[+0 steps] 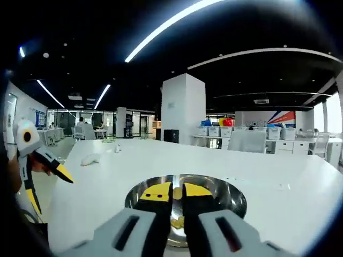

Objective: Pick up the QQ candy scattered on the table and place it into the stainless steel bowl on the table

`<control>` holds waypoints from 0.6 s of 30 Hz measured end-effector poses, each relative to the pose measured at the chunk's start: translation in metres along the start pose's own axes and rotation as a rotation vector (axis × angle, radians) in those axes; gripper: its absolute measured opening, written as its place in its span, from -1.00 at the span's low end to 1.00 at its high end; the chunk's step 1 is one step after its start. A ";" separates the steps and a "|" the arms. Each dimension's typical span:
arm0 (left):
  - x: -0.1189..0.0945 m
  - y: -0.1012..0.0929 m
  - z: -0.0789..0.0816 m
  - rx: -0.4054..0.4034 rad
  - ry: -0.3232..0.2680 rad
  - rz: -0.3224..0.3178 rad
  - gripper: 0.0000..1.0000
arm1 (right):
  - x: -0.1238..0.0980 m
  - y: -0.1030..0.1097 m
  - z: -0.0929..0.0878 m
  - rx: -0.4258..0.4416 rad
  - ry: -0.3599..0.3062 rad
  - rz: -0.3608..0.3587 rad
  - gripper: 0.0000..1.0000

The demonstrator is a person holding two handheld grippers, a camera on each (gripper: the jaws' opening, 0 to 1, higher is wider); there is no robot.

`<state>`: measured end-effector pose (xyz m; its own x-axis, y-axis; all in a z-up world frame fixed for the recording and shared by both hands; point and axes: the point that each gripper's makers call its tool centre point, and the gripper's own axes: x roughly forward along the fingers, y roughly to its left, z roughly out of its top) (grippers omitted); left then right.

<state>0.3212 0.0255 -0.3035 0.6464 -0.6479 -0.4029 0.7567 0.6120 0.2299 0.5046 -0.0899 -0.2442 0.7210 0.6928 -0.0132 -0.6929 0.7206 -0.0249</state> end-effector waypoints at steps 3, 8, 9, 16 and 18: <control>0.001 0.000 0.000 0.000 0.001 -0.001 0.43 | -0.001 -0.002 -0.001 0.043 -0.004 0.004 -0.75; 0.001 0.000 0.001 0.000 -0.001 -0.002 0.43 | -0.002 -0.002 -0.002 0.041 -0.002 0.001 -0.72; 0.001 0.000 0.002 0.001 -0.001 -0.002 0.43 | -0.003 -0.002 -0.003 0.043 -0.002 0.002 -0.72; 0.003 0.003 0.000 -0.005 0.002 0.000 0.43 | -0.007 -0.001 -0.005 0.064 -0.009 0.005 -0.67; 0.004 0.003 0.002 -0.009 -0.009 -0.004 0.43 | -0.011 -0.002 -0.004 0.076 -0.018 0.009 -0.63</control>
<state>0.3266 0.0240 -0.3023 0.6446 -0.6542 -0.3955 0.7581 0.6137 0.2205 0.4982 -0.0985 -0.2478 0.7151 0.6990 0.0044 -0.6983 0.7140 0.0515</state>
